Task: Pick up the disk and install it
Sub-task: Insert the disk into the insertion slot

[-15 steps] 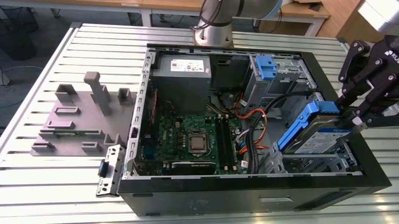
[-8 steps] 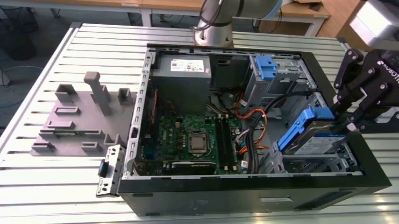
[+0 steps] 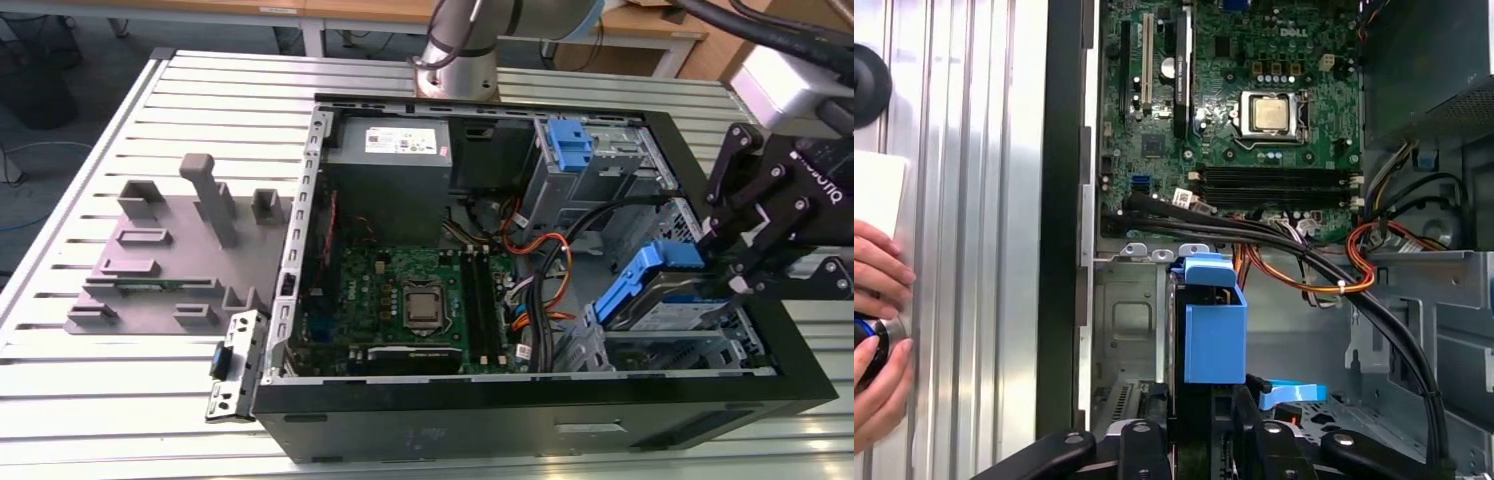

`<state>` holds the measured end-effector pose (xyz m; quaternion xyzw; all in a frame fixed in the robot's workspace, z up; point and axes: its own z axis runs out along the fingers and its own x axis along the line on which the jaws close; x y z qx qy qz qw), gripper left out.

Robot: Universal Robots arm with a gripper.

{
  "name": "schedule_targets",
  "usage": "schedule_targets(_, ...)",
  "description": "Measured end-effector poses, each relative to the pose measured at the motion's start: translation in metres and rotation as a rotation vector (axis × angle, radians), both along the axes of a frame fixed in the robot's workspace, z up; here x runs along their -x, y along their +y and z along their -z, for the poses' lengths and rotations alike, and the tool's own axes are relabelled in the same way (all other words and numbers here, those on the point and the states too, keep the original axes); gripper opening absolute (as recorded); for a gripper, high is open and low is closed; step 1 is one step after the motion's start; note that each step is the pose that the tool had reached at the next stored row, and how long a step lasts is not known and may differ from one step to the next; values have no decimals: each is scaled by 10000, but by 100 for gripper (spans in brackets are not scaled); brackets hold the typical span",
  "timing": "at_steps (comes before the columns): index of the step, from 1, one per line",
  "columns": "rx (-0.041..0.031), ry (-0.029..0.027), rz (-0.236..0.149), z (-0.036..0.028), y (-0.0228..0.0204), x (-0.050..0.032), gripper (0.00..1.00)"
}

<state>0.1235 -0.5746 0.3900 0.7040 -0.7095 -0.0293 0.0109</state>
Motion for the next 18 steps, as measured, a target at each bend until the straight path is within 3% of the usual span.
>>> schedule_targets(9, 0, 0, 0, 156, -5, 0, 35)
schedule_targets(15, 9, 0, 0, 162, -5, 0, 35)
schedule_targets(18, 9, 0, 0, 204, -6, 0, 35)
